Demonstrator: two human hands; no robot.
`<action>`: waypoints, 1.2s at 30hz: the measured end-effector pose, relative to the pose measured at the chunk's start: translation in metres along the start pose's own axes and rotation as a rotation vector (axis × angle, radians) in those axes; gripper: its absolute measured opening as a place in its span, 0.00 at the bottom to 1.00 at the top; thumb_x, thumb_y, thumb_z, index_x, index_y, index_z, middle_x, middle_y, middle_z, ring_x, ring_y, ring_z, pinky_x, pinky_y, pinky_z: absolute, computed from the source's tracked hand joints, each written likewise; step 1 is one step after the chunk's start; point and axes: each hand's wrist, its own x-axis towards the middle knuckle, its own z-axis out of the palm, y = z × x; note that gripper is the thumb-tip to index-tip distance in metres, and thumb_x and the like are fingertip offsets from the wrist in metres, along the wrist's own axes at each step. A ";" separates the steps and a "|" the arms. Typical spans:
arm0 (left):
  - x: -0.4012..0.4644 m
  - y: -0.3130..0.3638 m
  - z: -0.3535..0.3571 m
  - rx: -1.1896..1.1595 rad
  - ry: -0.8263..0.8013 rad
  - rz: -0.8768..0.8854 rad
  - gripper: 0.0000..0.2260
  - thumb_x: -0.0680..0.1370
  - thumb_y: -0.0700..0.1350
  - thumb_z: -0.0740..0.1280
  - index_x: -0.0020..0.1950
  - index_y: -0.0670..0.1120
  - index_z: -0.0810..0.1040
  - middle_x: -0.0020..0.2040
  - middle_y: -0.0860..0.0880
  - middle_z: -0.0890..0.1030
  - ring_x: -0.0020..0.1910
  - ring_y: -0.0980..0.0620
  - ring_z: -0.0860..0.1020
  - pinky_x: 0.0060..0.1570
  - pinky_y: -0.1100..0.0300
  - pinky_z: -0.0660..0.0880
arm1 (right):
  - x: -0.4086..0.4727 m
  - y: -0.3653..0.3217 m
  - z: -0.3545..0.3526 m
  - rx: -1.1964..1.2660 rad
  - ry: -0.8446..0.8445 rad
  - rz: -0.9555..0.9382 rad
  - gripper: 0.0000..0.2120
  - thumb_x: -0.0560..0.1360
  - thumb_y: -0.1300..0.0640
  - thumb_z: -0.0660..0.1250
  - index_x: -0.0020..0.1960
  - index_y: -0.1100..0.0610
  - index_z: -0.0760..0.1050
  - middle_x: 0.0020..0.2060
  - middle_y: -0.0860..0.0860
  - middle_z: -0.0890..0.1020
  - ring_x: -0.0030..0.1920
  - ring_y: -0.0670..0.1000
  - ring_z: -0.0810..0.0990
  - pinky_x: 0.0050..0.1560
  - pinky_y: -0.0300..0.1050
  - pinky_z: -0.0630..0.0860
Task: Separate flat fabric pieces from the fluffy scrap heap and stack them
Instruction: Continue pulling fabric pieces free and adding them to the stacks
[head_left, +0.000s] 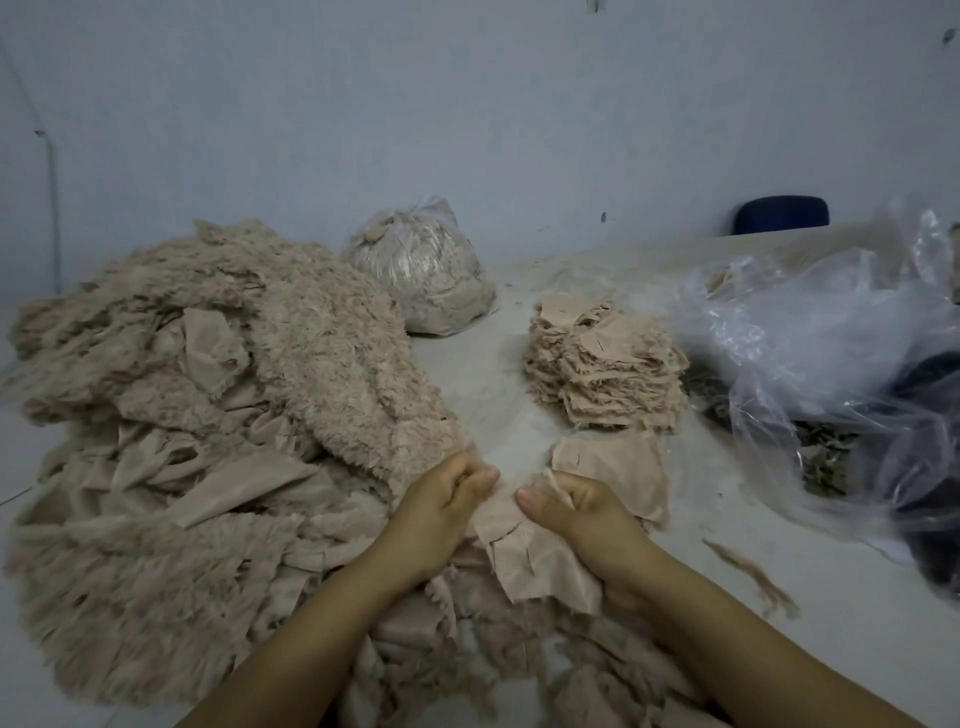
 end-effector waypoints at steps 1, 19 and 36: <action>0.000 0.001 0.000 -0.015 -0.003 -0.002 0.11 0.80 0.47 0.61 0.37 0.51 0.71 0.30 0.59 0.72 0.33 0.61 0.69 0.38 0.59 0.68 | 0.001 -0.001 -0.002 -0.007 -0.010 -0.002 0.17 0.69 0.53 0.70 0.46 0.69 0.78 0.41 0.60 0.81 0.43 0.56 0.79 0.46 0.48 0.75; -0.006 0.001 -0.010 -0.231 -0.030 -0.146 0.16 0.78 0.37 0.64 0.31 0.48 0.74 0.22 0.54 0.70 0.25 0.57 0.65 0.30 0.65 0.64 | 0.012 -0.001 -0.004 0.229 -0.163 0.192 0.11 0.61 0.67 0.74 0.43 0.62 0.77 0.36 0.58 0.83 0.37 0.53 0.83 0.37 0.44 0.79; -0.004 -0.011 -0.010 0.123 0.019 -0.065 0.20 0.77 0.59 0.58 0.27 0.51 0.67 0.25 0.52 0.68 0.27 0.56 0.68 0.33 0.58 0.68 | 0.007 -0.002 -0.030 0.216 -0.061 0.115 0.15 0.65 0.65 0.71 0.51 0.67 0.73 0.37 0.60 0.81 0.36 0.54 0.81 0.36 0.44 0.79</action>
